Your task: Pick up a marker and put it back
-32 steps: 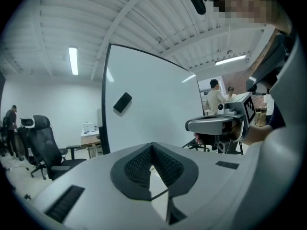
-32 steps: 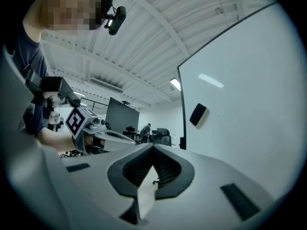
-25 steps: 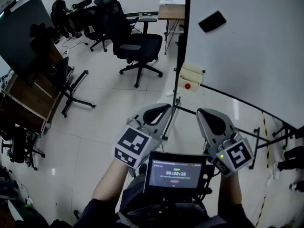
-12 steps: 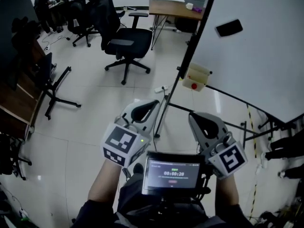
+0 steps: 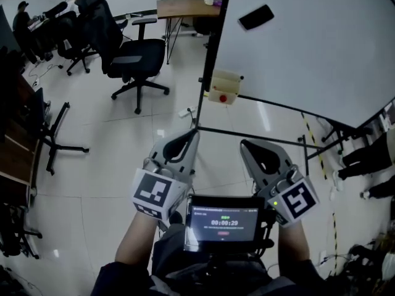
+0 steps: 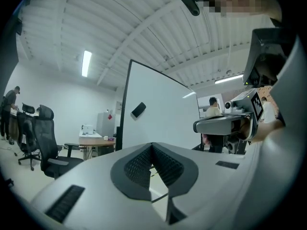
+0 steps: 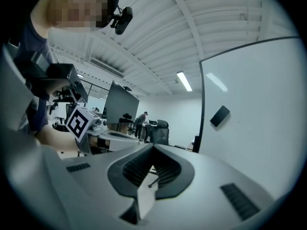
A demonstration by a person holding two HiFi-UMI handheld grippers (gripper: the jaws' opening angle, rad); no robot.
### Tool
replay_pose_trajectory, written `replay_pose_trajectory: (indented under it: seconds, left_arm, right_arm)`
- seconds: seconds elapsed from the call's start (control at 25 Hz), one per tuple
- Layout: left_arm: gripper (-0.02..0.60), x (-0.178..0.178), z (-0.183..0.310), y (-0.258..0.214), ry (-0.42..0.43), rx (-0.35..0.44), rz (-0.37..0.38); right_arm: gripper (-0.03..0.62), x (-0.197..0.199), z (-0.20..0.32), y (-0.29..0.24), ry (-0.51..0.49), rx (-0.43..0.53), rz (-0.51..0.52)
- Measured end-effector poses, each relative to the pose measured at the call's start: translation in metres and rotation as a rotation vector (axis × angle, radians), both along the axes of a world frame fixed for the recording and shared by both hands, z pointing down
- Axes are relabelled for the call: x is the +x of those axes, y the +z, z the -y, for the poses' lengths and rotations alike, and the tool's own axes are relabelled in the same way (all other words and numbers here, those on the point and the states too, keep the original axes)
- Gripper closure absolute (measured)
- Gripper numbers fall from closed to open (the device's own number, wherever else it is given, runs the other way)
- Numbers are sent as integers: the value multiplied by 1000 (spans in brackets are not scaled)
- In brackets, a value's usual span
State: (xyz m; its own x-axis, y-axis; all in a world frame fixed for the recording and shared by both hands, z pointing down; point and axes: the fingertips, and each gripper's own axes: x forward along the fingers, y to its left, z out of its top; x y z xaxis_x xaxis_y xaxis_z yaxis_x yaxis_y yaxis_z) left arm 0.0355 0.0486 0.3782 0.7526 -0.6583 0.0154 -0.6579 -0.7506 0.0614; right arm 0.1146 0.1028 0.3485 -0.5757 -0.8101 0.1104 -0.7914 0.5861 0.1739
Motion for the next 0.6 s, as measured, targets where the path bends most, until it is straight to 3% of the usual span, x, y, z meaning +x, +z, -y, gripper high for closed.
replay_pose_trajectory:
  seconds: [0.28,0.6]
  left_arm:
    - [581,73,-63,-10,15,30,28]
    - [581,139,-113,-20,40,65,66]
  right_arm:
    - [585,75,-63,2,37,11,48]
    - [585,135,-117,-10,35,50,94]
